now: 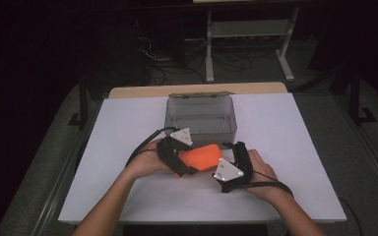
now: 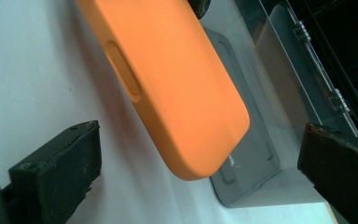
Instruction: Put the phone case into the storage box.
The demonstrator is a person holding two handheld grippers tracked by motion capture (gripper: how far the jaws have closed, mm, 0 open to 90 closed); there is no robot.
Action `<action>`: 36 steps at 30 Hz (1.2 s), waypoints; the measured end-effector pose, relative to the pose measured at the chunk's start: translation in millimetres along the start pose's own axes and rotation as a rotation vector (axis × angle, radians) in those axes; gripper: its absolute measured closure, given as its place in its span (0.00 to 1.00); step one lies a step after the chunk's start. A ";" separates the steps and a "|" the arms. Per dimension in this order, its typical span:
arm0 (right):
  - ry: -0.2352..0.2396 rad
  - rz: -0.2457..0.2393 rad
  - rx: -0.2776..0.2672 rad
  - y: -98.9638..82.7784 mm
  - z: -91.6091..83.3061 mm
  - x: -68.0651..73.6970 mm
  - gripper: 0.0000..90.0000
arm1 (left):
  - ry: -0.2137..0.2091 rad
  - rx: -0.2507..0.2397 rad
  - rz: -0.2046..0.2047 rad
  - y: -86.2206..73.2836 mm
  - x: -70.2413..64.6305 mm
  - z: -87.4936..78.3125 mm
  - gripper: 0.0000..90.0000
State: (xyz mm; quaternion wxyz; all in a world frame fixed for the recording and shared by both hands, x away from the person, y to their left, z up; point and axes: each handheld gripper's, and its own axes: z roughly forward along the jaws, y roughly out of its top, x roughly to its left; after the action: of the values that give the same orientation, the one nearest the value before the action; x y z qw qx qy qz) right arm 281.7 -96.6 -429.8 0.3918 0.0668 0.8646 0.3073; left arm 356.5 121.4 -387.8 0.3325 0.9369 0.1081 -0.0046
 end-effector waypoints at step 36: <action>-0.106 -0.220 0.036 4.6 2.3 11.2 0.00 | -0.004 0.008 0.003 0.1 -0.1 0.7 0.17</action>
State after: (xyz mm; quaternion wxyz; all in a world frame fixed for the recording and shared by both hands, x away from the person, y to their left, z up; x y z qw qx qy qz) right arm 275.1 -87.8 -435.4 0.4669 -0.0054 0.8503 0.2429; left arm 356.4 120.9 -388.3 0.3289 0.9384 0.1061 -0.0063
